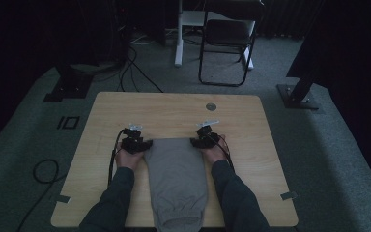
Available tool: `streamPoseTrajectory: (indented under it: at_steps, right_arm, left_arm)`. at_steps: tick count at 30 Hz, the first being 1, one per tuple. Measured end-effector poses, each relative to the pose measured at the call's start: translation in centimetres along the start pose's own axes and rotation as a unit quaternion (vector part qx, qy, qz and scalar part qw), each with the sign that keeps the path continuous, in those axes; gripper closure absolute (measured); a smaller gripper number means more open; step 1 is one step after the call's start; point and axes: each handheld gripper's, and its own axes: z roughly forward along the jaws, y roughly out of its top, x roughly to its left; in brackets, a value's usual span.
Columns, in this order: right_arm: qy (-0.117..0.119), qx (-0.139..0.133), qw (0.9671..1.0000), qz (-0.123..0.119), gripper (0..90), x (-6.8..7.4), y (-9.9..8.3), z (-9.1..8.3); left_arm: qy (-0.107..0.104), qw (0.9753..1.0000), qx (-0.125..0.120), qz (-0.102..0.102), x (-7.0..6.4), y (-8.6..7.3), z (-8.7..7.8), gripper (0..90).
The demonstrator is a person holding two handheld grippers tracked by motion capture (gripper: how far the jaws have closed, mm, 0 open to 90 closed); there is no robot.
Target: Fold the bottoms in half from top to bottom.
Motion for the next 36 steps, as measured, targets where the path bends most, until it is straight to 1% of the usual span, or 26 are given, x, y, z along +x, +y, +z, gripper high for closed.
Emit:
streamPoseTrajectory:
  at_steps: [2, 3, 4, 5, 6, 7, 10, 11, 12, 14, 16, 17, 18, 21, 22, 23, 26, 27, 28, 29, 30, 32, 33, 34, 35, 36]
  right_arm:
    - [0.002, -0.002, 1.0, -0.002, 57.3, 0.0, -0.1, 0.0]
    - [0.003, -0.001, 1.0, -0.001, 58.6, 0.0, -0.1, -0.1]
    - [0.003, -0.001, 1.0, -0.001, 58.6, 0.0, -0.1, -0.1]
    - [0.003, -0.001, 1.0, -0.001, 60.4, 0.0, -0.1, -0.1]
    - [0.005, 0.0, 1.0, -0.001, 64.6, 0.1, -0.1, -0.1]
    - [0.008, 0.001, 1.0, -0.001, 67.3, 0.2, -0.1, -0.2]
    - [0.015, 0.004, 0.9999, 0.001, 74.5, 0.2, 0.0, -0.2]
    - [0.02, 0.005, 0.9998, 0.004, 77.6, 0.2, 0.0, -0.2]
    - [0.03, 0.007, 0.9995, 0.009, 81.7, 0.2, 0.0, -0.1]
    - [0.032, 0.008, 0.9994, 0.011, 83.8, 0.2, 0.1, -0.1]
    - [0.028, 0.01, 0.9995, 0.007, 84.7, 0.3, 0.2, -0.1]
    - [0.028, 0.01, 0.9995, 0.007, 84.7, 0.3, 0.2, -0.1]
    - [0.017, 0.007, 0.9998, 0.003, 85.1, 0.3, 0.3, -0.2]
    - [0.014, 0.0, 0.9999, 0.008, 85.2, 0.1, 0.5, -0.4]
    - [0.01, -0.013, 0.9998, 0.01, 85.2, 0.0, 0.8, -0.8]
    - [0.007, -0.019, 0.9998, 0.006, 85.2, -0.1, 1.1, -1.0]
    - [-0.005, -0.043, 0.9991, 0.003, 85.2, -0.3, 2.1, -2.1]
    - [-0.008, -0.052, 0.9986, 0.005, 85.2, -0.4, 2.5, -2.5]
    - [-0.01, -0.061, 0.9981, 0.004, 85.2, -0.5, 2.8, -2.9]
    - [-0.01, -0.061, 0.9981, 0.004, 85.2, -0.5, 2.8, -2.9]
    - [-0.01, -0.082, 0.9966, 0.001, 85.2, -0.7, 3.6, -4.0]
    - [-0.007, -0.097, 0.9952, -0.003, 85.1, -0.8, 4.0, -4.9]
    - [-0.007, -0.102, 0.9948, -0.006, 85.1, -0.8, 4.1, -5.3]
    - [-0.007, -0.102, 0.9948, -0.006, 85.1, -0.8, 4.1, -5.3]
    - [-0.007, -0.107, 0.994, -0.02, 85.1, -0.5, 4.0, -6.1]
    - [-0.008, -0.109, 0.9937, -0.025, 85.1, -0.4, 3.9, -6.3]
  left_arm:
    - [-0.005, 1.0, 0.001, 0.004, 0.0, -0.1, -0.1, 55.0]
    - [-0.011, 0.9999, 0.001, 0.005, -0.1, -0.1, -0.1, 59.1]
    - [-0.011, 0.9999, 0.001, 0.005, -0.1, -0.1, -0.1, 61.4]
    - [-0.014, 0.9999, 0.002, 0.008, -0.1, -0.1, 0.0, 61.4]
    - [-0.02, 0.9998, 0.004, 0.005, -0.1, -0.1, 0.0, 64.0]
    - [-0.028, 0.9996, 0.005, 0.003, 0.0, 0.0, 0.0, 66.4]
    - [-0.041, 0.9992, 0.007, 0.0, 0.1, -0.1, 0.0, 73.1]
    - [-0.04, 0.9992, 0.005, 0.003, 0.0, -0.1, 0.0, 75.4]
    - [-0.036, 0.9993, 0.003, 0.009, -0.2, -0.1, 0.0, 78.7]
    - [-0.026, 0.9995, 0.0, 0.02, -0.7, -0.1, 0.0, 83.7]
    - [-0.018, 0.9995, -0.002, 0.025, -1.1, 0.0, 0.0, 85.0]
    - [-0.018, 0.9995, -0.002, 0.025, -1.1, 0.0, 0.0, 85.3]
    - [-0.013, 0.9996, -0.004, 0.025, -1.2, 0.4, 0.0, 85.5]
    - [-0.008, 0.9995, -0.009, 0.028, -1.3, 0.8, -0.2, 85.6]
    - [-0.003, 0.9993, -0.019, 0.033, -1.6, 1.5, -0.6, 85.6]
    - [-0.001, 0.999, -0.025, 0.037, -1.8, 1.9, -0.8, 85.6]
    - [0.006, 0.9979, -0.05, 0.041, -2.3, 3.1, -1.7, 85.6]
    - [0.006, 0.9979, -0.05, 0.041, -2.3, 3.1, -1.7, 85.6]
    - [0.008, 0.9974, -0.058, 0.043, -2.5, 3.6, -2.1, 85.6]
    - [0.009, 0.9967, -0.067, 0.045, -2.7, 3.9, -2.5, 85.6]
    - [0.012, 0.9949, -0.086, 0.052, -3.2, 4.5, -3.5, 85.5]
    - [0.009, 0.9932, -0.102, 0.055, -3.6, 4.8, -4.4, 85.5]
    - [0.009, 0.9923, -0.108, 0.06, -3.8, 4.9, -4.9, 85.4]
    - [0.009, 0.9923, -0.108, 0.06, -3.8, 4.9, -4.9, 85.4]
    - [0.007, 0.991, -0.115, 0.068, -4.1, 4.9, -5.7, 85.4]
    - [0.005, 0.9904, -0.118, 0.072, -4.3, 4.8, -6.1, 85.4]
